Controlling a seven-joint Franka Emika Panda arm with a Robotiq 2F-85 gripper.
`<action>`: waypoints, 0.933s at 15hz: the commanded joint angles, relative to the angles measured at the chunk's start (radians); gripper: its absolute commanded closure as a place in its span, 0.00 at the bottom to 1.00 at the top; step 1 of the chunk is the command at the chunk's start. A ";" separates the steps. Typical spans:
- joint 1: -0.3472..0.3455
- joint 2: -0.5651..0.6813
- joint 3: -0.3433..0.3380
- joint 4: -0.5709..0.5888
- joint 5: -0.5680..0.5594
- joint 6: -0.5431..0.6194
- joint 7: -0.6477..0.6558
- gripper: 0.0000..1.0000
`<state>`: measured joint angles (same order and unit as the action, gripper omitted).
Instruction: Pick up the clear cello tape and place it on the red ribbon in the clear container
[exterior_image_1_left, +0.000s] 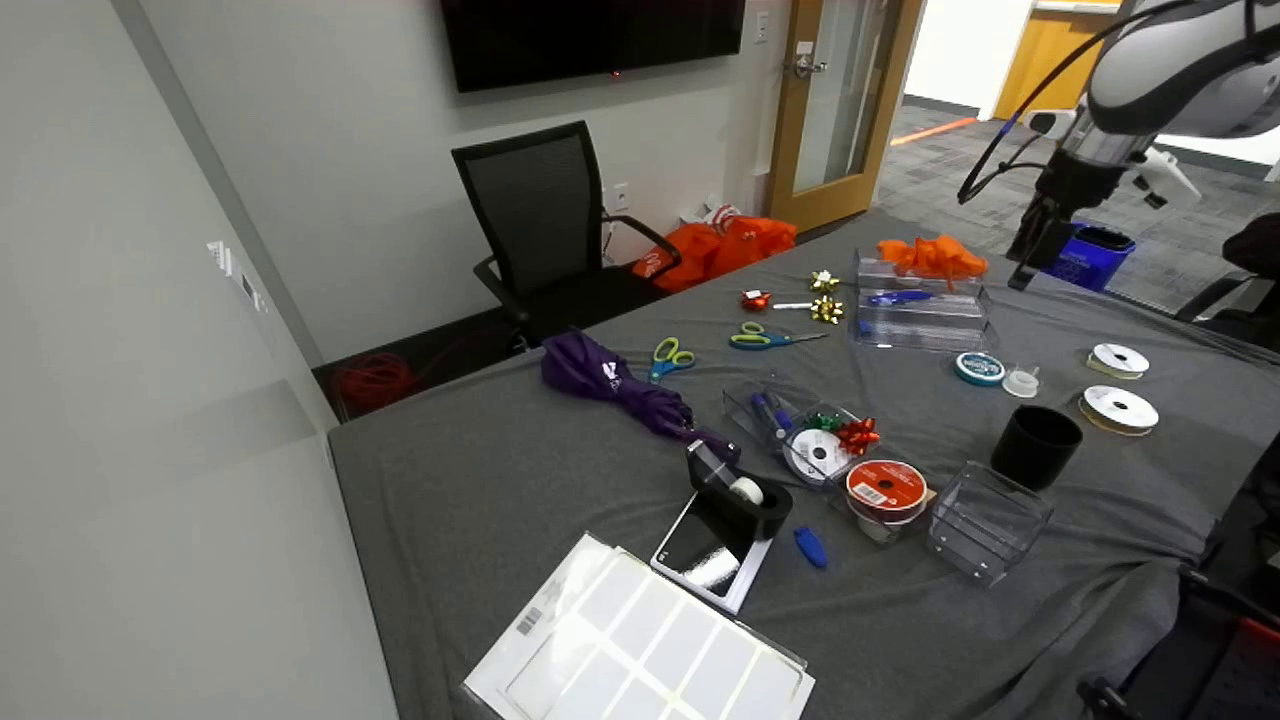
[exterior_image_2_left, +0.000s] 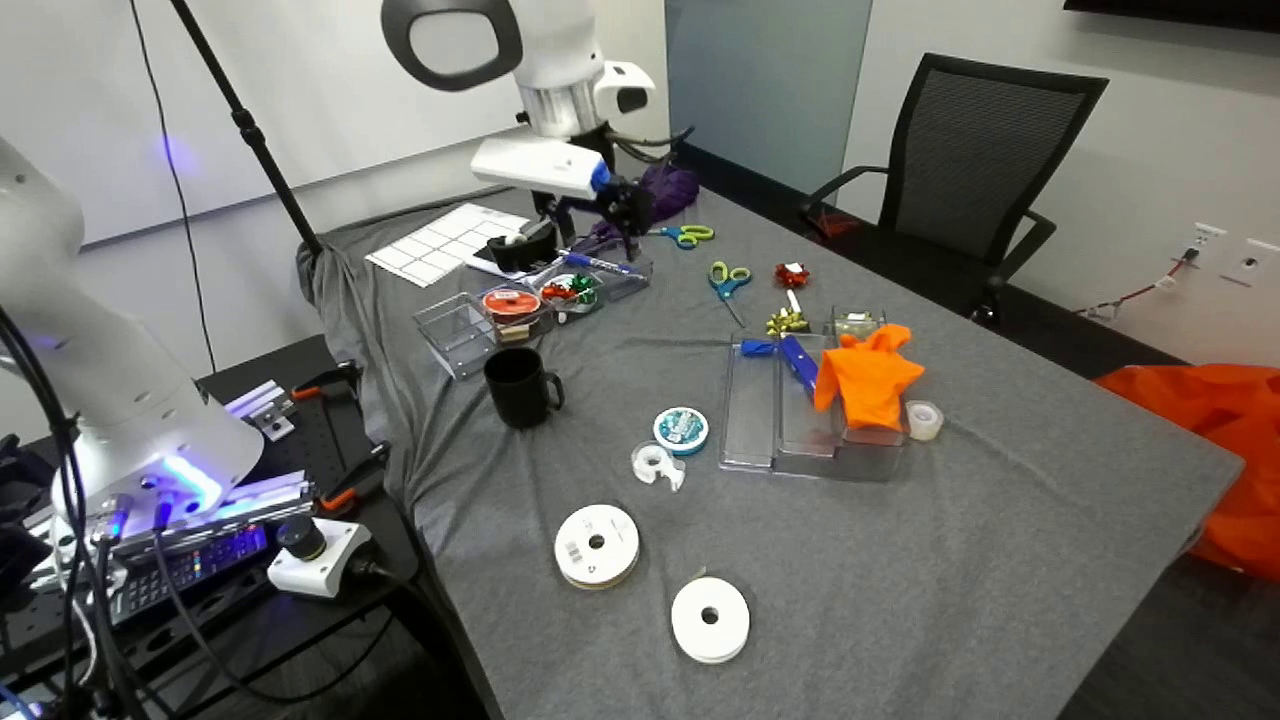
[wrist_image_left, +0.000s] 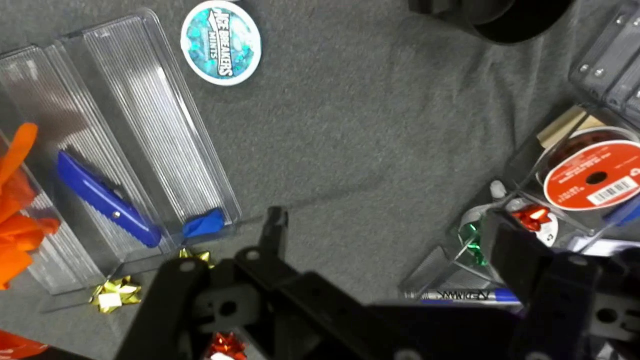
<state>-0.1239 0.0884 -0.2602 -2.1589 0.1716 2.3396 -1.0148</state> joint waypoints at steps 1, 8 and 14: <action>-0.070 0.133 0.025 0.054 -0.015 0.045 -0.016 0.00; -0.130 0.233 0.036 0.073 -0.214 0.149 0.155 0.00; -0.169 0.304 0.062 0.109 -0.189 0.209 0.113 0.00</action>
<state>-0.2199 0.3536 -0.2628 -2.0643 -0.0332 2.5058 -0.8566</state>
